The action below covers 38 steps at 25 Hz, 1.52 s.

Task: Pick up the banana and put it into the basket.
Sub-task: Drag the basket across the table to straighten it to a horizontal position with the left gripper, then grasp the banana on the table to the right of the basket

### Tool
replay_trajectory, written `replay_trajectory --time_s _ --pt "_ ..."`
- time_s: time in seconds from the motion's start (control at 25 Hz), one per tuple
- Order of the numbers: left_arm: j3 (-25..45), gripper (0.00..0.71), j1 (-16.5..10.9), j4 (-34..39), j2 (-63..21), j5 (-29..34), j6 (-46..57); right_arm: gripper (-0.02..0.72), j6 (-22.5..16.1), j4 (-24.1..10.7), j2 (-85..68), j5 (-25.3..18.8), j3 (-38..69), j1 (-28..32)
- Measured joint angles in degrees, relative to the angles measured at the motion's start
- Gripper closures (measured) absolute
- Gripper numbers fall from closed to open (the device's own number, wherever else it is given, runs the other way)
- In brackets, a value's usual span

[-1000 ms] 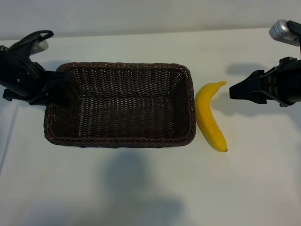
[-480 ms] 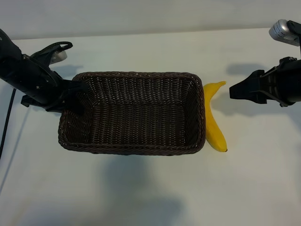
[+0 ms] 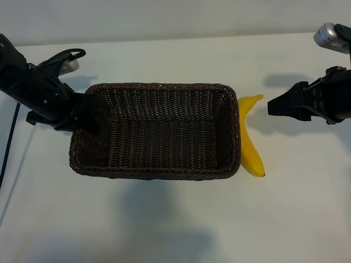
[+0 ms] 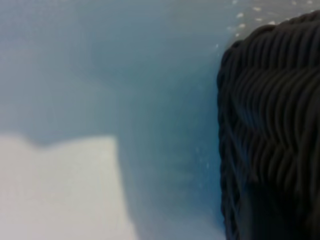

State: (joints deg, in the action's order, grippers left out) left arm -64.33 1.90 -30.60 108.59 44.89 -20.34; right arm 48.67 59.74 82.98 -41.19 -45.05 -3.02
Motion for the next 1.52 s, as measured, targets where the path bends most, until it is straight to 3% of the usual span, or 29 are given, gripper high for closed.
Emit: replay_trajectory --time_s 0.2,0.32,0.68,0.84,1.24,1.52 --pt "-0.6 0.238 0.0 3.9 -1.4 1.1 1.2 0.109 0.0 0.0 0.0 0.0 0.0 0.0" --pt "-2.1 0.179 0.0 7.4 -3.5 3.9 2.9 0.109 0.0 0.0 0.0 0.0 0.0 0.0" --pt "-13.2 0.167 0.0 10.4 -8.1 12.8 7.2 0.109 0.0 0.0 0.0 0.0 0.0 0.0" --pt "-18.5 0.171 -0.3 16.4 -8.1 15.2 12.1 0.109 0.0 0.0 0.0 0.1 0.0 0.0" --pt "-21.9 0.172 -8.0 34.0 -8.2 19.6 20.3 0.109 0.0 0.0 0.0 0.0 0.0 0.0" --pt "-21.9 0.172 -8.8 37.8 -8.3 22.2 21.6 0.109 0.0 0.0 0.0 0.0 0.0 0.0"
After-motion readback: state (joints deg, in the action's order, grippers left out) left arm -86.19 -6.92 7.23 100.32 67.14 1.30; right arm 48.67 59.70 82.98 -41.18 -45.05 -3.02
